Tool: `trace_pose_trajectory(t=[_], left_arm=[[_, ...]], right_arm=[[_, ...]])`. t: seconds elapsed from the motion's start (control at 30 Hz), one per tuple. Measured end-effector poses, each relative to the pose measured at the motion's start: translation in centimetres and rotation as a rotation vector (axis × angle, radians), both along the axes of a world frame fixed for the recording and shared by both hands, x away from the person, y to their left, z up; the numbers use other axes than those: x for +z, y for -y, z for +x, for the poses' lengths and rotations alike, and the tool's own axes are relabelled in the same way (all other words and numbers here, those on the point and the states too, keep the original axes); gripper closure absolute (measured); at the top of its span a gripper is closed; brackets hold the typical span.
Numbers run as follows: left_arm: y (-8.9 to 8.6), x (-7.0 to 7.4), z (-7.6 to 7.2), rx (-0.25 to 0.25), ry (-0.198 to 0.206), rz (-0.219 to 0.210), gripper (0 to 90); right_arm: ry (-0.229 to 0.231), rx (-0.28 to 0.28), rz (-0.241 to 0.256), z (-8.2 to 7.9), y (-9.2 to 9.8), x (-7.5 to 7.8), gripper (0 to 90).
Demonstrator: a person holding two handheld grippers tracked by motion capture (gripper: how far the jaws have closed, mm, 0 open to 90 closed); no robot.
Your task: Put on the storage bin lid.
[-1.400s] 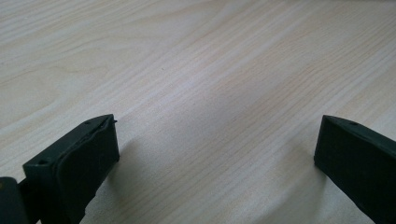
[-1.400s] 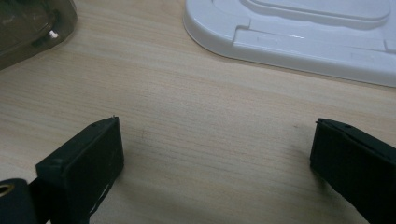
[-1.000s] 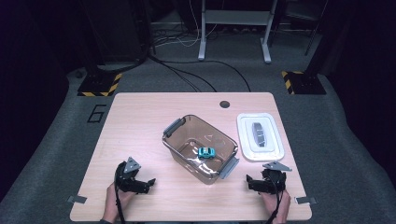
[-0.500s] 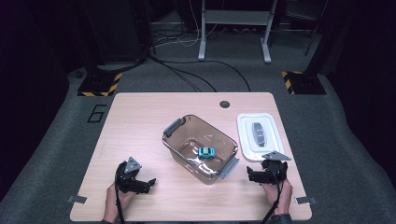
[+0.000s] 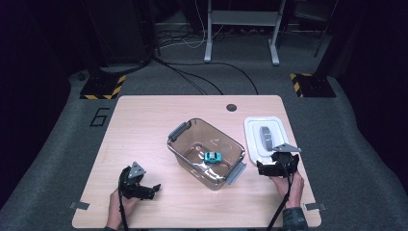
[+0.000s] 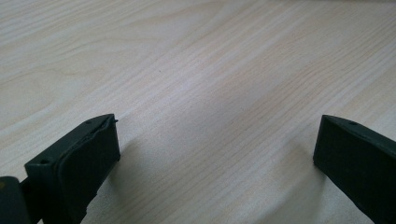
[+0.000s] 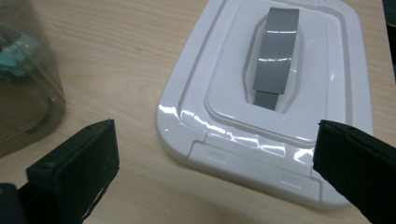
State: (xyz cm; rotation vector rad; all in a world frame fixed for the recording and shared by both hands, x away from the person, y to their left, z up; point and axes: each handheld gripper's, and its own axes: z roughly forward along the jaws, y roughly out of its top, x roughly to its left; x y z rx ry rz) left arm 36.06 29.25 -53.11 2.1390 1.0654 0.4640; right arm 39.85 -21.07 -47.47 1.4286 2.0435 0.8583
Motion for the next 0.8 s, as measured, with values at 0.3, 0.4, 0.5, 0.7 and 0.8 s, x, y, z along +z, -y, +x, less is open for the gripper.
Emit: trace_pose_trajectory(t=[0.3,0.4,0.5,0.7,0.8], left_arm=[[0.0,0.0,0.0,0.001,-0.003,0.000,0.0],[0.0,0.0,0.0,-0.001,-0.002,0.002,0.0],[0.0,0.0,0.0,-0.001,-0.002,0.002,0.0],[0.0,0.0,0.0,0.000,-0.001,0.001,0.1],[0.0,0.0,0.0,0.000,-0.001,0.001,0.1]], right_arm=[[-0.001,-0.007,-0.015,2.1,0.5,0.5,0.0],[-0.002,-0.019,-0.015,2.8,0.6,0.7,0.0],[0.000,-0.020,-0.015,3.5,0.7,0.8,0.0],[-0.007,-0.027,-0.018,4.8,0.6,0.9,0.0],[-0.001,-0.038,-0.011,5.4,0.6,1.2,0.0]])
